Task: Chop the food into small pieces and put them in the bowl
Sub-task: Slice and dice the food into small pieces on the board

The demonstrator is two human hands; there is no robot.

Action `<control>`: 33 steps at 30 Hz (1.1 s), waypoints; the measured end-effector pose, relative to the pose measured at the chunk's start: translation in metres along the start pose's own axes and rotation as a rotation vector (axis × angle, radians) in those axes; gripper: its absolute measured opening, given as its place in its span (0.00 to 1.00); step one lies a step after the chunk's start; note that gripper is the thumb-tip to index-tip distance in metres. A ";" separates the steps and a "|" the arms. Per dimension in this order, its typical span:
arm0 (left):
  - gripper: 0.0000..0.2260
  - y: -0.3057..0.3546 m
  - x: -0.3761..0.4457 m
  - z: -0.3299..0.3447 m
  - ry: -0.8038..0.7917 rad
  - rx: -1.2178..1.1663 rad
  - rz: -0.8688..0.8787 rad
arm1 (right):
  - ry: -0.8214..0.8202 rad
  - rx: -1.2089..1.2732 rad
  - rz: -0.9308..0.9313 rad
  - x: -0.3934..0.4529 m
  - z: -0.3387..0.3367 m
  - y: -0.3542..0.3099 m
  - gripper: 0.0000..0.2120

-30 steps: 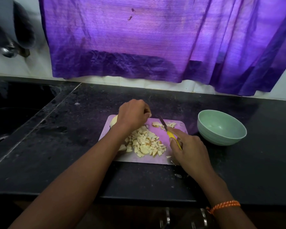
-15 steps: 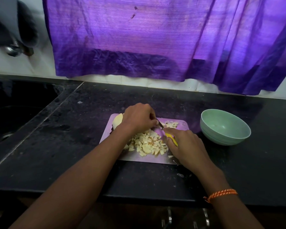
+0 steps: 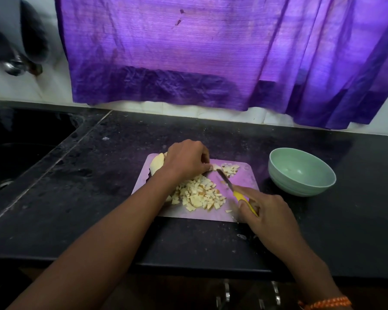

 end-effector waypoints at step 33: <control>0.21 0.006 0.000 -0.008 -0.154 -0.347 -0.016 | 0.098 -0.143 0.050 0.008 -0.004 0.005 0.14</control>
Point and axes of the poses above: each hand's wrist, its own x-axis towards the middle knuckle, its own z-axis out of the palm, y = z × x, the point moved 2 cm from there along x, towards the middle knuckle, and after that the axes turned 11 degrees about y, right-handed, at the moved point
